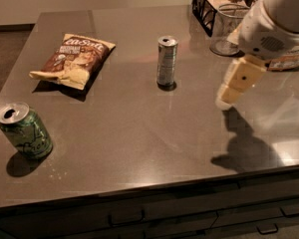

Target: Move redbull can near brown chip bag

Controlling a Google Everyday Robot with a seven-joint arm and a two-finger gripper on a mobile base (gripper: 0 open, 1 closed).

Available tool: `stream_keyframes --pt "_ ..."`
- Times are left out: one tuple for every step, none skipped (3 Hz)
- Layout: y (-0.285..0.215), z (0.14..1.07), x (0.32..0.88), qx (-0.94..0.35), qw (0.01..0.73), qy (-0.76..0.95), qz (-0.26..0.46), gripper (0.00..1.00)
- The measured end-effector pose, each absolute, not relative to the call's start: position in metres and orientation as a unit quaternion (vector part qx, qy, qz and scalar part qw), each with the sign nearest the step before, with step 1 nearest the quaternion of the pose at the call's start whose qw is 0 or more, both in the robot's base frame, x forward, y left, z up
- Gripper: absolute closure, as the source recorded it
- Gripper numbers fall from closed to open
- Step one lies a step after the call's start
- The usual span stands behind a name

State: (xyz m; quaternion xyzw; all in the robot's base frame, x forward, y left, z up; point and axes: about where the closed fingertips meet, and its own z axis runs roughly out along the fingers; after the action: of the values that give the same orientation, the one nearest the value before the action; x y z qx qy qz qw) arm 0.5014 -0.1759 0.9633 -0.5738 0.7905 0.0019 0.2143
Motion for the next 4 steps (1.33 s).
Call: stream_keyframes --pt "-0.156 0.956 0.53 -0.56 0.233 0.794 0.029 0.0" --pt "-0.132 0.948 0.558 -0.547 0.251 0.797 0.051 0.0" --pt "-0.109 0.945 0.586 -0.544 0.274 0.791 0.059 0.0" --pt "-0.093 0.942 0.612 -0.545 0.277 0.788 0.066 0.0"
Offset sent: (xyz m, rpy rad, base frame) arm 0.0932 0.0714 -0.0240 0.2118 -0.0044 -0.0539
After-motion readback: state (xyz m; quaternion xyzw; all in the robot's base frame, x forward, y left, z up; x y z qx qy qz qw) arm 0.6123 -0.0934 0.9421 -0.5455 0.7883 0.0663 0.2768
